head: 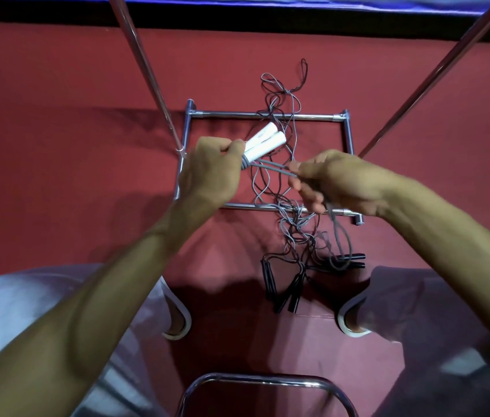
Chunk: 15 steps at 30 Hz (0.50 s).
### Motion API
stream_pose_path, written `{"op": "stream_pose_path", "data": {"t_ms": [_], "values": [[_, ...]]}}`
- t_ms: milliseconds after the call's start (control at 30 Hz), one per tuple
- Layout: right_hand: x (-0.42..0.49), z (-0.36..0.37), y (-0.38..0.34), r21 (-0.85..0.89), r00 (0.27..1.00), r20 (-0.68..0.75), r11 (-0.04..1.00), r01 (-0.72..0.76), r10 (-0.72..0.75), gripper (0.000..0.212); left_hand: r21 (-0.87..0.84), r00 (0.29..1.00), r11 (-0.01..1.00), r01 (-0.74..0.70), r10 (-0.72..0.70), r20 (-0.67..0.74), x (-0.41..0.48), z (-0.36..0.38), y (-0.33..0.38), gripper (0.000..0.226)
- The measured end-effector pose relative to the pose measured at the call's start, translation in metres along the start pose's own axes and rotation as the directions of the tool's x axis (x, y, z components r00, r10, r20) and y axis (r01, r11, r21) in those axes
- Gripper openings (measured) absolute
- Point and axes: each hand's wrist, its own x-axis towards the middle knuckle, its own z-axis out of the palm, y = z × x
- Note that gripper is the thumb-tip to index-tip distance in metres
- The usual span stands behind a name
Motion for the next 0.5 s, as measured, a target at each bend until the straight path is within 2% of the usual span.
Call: {"op": "stream_pose_path", "data": {"t_ms": [67,133,233,300,400,500], "values": [[0.0,-0.005,-0.004,0.237,0.982,0.162,0.962,-0.133,0.096,0.04,0.162,0.992,0.984,-0.072,0.087,-0.088,-0.006,0.002,0.002,0.044],[0.001,-0.007,-0.004,0.273,0.974,0.208,0.95,-0.149,0.092,0.041,0.258,0.975,0.956,-0.142,0.18,-0.13,-0.009,0.002,0.002,0.041],[0.001,0.0,-0.002,0.141,0.992,0.106,0.987,-0.081,0.066,0.043,0.371,0.958,0.901,-0.227,0.275,-0.082,-0.008,0.004,-0.003,0.043],[0.004,0.004,0.0,0.124,0.998,0.026,0.99,-0.063,0.061,0.041,0.425,0.957,0.869,-0.252,0.288,-0.023,-0.01,0.007,-0.005,0.044],[0.008,0.001,-0.001,0.226,0.994,-0.031,0.97,-0.092,0.101,0.038,0.397,0.951,0.868,-0.299,0.308,0.044,-0.015,0.005,-0.003,0.049],[0.011,-0.005,-0.001,0.368,0.987,-0.004,0.918,-0.146,0.159,0.037,0.402,0.925,0.837,-0.372,0.37,0.086,-0.018,0.001,0.0,0.054]]}}
